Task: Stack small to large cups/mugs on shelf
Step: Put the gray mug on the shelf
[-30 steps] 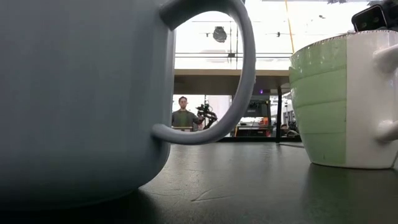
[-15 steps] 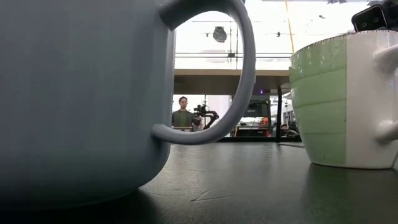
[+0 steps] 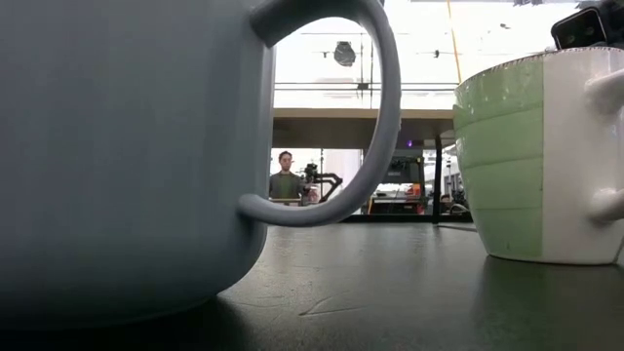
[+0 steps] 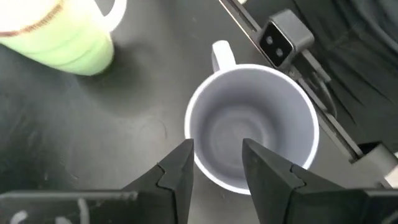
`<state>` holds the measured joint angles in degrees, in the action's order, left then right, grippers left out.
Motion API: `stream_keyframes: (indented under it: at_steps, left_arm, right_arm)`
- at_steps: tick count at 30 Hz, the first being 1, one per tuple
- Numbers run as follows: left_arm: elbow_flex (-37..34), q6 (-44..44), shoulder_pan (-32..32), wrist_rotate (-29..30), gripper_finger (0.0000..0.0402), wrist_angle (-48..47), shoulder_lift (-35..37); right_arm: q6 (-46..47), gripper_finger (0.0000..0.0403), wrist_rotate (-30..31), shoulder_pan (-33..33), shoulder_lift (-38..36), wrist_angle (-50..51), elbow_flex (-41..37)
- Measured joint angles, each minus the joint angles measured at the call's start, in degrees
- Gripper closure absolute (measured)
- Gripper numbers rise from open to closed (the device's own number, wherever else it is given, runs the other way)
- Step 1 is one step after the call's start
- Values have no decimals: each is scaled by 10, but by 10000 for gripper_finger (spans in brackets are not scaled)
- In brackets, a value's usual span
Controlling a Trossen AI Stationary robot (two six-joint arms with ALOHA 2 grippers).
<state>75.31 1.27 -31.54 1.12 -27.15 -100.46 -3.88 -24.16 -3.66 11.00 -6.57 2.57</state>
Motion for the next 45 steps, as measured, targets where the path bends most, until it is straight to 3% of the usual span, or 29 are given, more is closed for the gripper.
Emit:
stream_keyframes:
  at_steps: [45]
  left_arm:
    - [-29,3,7,-12,263,35,-7]
  right_arm:
    - [2,403,0,0,0,0,0]
